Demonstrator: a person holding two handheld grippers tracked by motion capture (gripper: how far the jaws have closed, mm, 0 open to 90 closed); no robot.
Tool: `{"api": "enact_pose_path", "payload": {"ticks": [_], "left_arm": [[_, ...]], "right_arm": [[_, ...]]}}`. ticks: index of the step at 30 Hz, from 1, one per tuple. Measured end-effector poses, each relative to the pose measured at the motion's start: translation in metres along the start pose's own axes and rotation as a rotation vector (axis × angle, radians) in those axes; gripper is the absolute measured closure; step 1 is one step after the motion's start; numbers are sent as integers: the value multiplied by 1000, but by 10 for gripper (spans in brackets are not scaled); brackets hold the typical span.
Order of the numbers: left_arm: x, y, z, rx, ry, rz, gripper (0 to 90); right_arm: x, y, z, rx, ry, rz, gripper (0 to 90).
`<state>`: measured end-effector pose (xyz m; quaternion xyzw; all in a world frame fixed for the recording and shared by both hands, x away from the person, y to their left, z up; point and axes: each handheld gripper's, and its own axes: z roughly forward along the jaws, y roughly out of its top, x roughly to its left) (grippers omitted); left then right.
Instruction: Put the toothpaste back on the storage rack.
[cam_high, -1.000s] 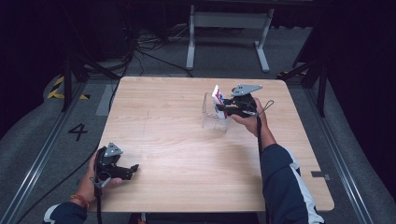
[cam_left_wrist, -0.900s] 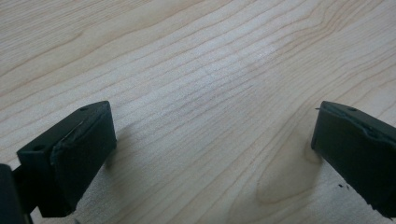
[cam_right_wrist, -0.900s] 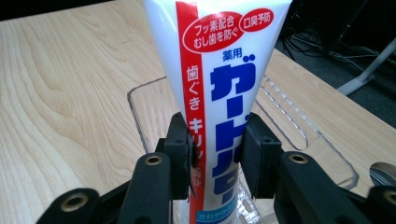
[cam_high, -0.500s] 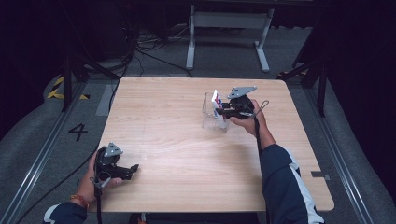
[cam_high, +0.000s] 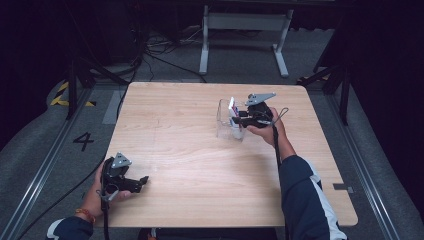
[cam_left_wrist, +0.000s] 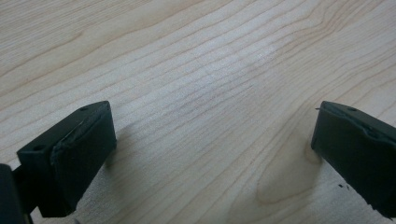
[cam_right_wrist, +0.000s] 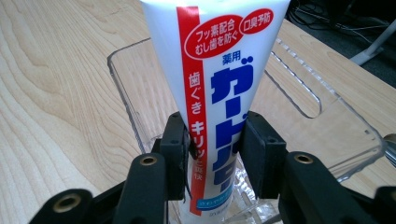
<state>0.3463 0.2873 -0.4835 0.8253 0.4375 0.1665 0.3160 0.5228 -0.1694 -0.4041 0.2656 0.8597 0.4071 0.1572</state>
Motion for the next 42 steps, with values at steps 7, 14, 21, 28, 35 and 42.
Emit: {"api": "enact_pose_path", "payload": {"ticks": [7,14,21,28,35,42], "left_arm": [[0,0,0,0,-1,-1,3],[0,0,0,0,0,-1,3],[0,0,0,0,1,1,3],[0,0,0,0,0,-1,3],[0,0,0,0,0,0,3],[0,0,0,0,0,0,3]], "right_arm": [[2,2,1,-7,-3,0,640],[3,2,3,5,-3,-1,651],[5,4,1,0,-3,-10,644],[4,5,-10,1,-17,-17,627],[8,7,-20,4,-23,-26,600],[13,7,-31,21,-38,-47,560]]}}
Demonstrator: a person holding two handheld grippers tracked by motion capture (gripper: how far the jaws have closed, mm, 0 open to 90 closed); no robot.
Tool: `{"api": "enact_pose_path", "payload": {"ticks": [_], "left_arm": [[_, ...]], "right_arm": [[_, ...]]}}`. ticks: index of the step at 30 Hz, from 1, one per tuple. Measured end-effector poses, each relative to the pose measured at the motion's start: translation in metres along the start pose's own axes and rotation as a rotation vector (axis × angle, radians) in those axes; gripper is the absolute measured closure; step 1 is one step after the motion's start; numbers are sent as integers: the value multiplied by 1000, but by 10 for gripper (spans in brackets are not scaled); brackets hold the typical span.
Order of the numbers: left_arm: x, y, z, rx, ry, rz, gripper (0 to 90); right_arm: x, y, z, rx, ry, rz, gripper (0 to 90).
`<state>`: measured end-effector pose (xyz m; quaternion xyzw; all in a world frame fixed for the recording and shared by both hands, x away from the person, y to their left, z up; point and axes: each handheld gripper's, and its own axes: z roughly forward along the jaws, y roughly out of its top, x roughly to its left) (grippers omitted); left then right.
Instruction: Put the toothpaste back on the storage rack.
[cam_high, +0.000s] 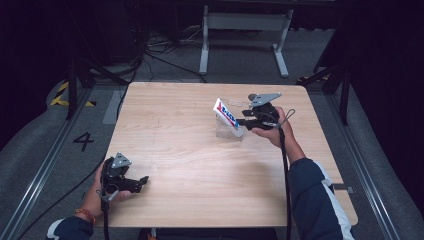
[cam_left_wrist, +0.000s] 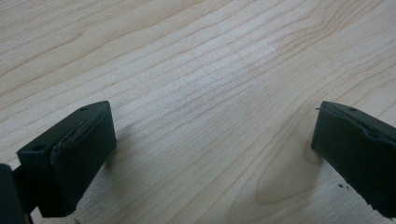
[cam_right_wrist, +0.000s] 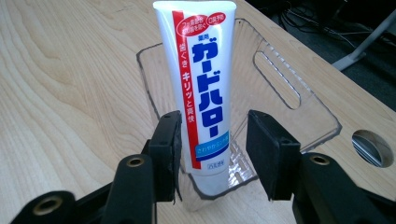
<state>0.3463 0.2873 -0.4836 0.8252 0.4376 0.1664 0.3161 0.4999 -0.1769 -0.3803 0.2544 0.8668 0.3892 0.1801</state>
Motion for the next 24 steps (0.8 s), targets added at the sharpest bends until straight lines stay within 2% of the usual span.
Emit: {"api": "enact_pose_path", "payload": {"ticks": [8,14,24], "left_arm": [[0,0,0,0,0,0,3],[0,0,0,0,1,1,3],[0,0,0,0,0,0,3]], "right_arm": [[5,-3,-12,28,-20,-19,462],[7,-6,-21,27,-32,-15,405],[15,-12,-36,46,-52,-51,346]]}}
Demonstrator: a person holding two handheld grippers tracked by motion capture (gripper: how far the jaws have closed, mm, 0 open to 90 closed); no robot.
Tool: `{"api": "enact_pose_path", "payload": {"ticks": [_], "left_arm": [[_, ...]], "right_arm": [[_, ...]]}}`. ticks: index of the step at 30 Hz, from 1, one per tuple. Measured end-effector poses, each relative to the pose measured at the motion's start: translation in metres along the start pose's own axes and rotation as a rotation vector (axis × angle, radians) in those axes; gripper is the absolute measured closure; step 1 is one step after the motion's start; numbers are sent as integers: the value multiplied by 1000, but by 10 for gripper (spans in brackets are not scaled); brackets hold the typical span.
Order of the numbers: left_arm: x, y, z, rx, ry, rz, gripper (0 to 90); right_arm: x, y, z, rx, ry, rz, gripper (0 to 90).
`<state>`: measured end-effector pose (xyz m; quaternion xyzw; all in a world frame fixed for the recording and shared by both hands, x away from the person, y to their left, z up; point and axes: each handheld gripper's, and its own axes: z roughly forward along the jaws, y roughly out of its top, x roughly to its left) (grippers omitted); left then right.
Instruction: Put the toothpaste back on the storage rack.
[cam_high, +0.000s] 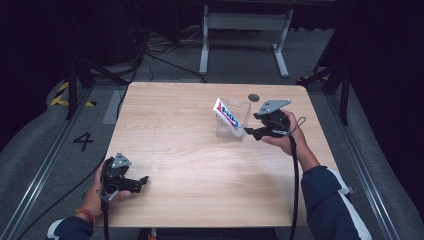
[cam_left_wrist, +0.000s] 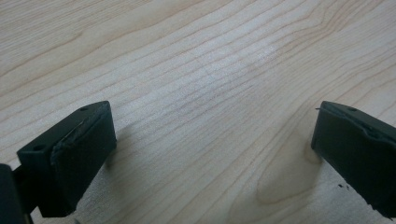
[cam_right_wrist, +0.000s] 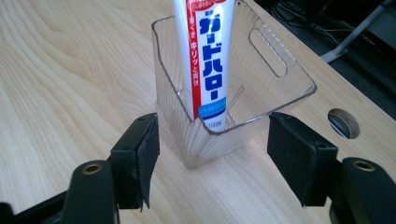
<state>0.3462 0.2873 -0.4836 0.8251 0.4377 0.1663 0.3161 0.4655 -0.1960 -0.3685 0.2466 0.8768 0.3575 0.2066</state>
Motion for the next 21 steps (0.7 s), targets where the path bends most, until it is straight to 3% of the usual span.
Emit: {"api": "enact_pose_path", "payload": {"ticks": [7,21], "left_arm": [[0,0,0,0,0,0,3],[0,0,0,0,-2,-2,3]], "right_arm": [[4,-11,-8,31,-24,-20,329],[5,-40,-23,64,-59,-13,303]]}}
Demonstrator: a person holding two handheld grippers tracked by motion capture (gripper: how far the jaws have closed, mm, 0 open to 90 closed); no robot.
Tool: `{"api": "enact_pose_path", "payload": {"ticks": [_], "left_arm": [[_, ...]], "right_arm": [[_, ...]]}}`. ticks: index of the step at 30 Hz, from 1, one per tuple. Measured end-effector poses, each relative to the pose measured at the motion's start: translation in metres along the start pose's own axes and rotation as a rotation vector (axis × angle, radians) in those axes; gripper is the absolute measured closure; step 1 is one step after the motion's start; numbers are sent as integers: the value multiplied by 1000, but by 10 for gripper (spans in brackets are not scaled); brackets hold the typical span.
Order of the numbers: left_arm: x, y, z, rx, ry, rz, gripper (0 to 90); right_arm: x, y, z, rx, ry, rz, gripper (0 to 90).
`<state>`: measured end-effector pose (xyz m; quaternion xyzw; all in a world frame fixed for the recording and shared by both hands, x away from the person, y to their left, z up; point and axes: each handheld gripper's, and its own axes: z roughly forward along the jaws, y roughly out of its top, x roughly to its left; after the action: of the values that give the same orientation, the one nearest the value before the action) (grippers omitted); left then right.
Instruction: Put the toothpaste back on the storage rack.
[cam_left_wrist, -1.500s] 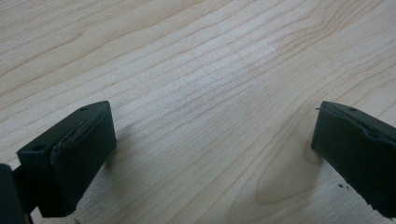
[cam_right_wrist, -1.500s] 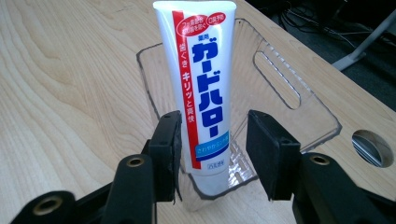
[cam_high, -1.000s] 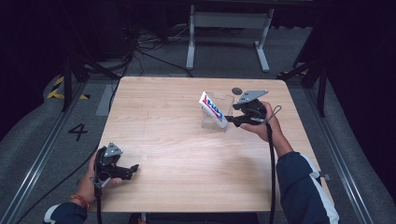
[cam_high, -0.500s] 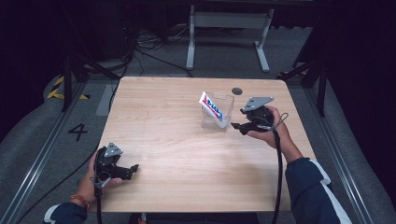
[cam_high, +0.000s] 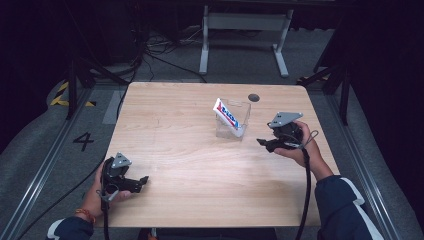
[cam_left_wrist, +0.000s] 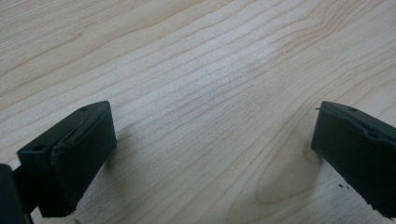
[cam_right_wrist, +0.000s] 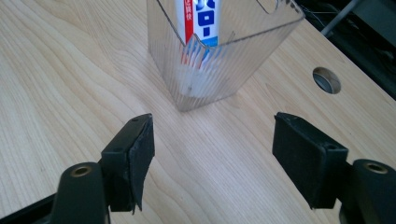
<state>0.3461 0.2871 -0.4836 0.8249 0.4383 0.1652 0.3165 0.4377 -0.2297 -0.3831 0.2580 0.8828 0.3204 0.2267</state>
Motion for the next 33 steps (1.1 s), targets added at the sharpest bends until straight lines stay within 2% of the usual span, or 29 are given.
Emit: {"api": "enact_pose_path", "payload": {"ticks": [17,28,33], "left_arm": [[0,0,0,0,-1,-2,3],[0,0,0,0,-1,-2,3],[0,0,0,-1,3,3,4]], "right_arm": [[4,-39,-12,34,-34,6,277],[7,-67,-18,36,-45,12,253],[9,-80,-24,37,-65,21,240]]}}
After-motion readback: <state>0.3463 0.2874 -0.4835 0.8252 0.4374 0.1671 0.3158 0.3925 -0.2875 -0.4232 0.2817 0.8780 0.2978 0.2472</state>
